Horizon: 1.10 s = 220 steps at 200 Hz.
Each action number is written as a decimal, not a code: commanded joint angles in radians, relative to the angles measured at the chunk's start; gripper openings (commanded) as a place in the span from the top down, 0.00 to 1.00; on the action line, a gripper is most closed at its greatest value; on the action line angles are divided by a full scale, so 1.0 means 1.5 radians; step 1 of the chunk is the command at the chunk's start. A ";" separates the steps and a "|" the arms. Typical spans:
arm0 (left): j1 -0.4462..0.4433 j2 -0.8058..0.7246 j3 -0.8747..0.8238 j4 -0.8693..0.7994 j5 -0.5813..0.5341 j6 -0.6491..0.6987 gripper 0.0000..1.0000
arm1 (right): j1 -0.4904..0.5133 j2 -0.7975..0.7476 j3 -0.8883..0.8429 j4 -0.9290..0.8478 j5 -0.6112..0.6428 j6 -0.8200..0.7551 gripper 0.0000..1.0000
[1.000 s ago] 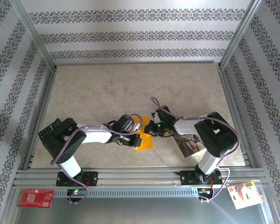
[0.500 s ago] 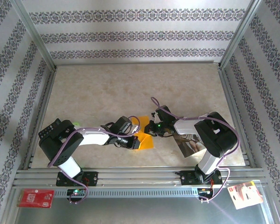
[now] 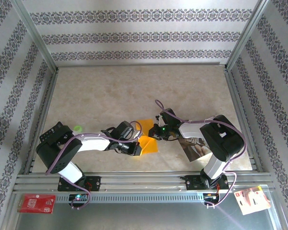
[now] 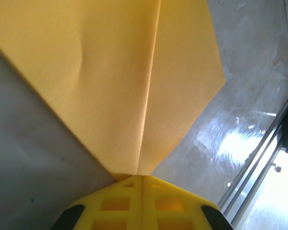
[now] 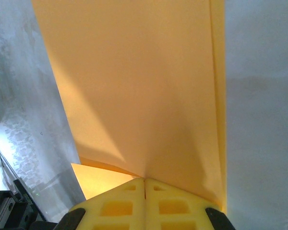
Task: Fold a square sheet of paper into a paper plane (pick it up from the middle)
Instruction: Fold the triangle a second time at the center of the table.
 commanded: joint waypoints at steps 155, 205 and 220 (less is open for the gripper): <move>0.041 0.051 0.068 0.004 0.000 -0.032 1.00 | -0.001 0.038 -0.014 -0.126 0.082 -0.024 0.98; 0.044 0.078 0.042 0.011 -0.008 -0.022 1.00 | -0.001 0.033 0.000 -0.136 0.080 -0.027 0.98; 0.045 0.087 0.038 0.011 -0.009 -0.018 1.00 | -0.002 0.030 0.007 -0.140 0.078 -0.029 0.98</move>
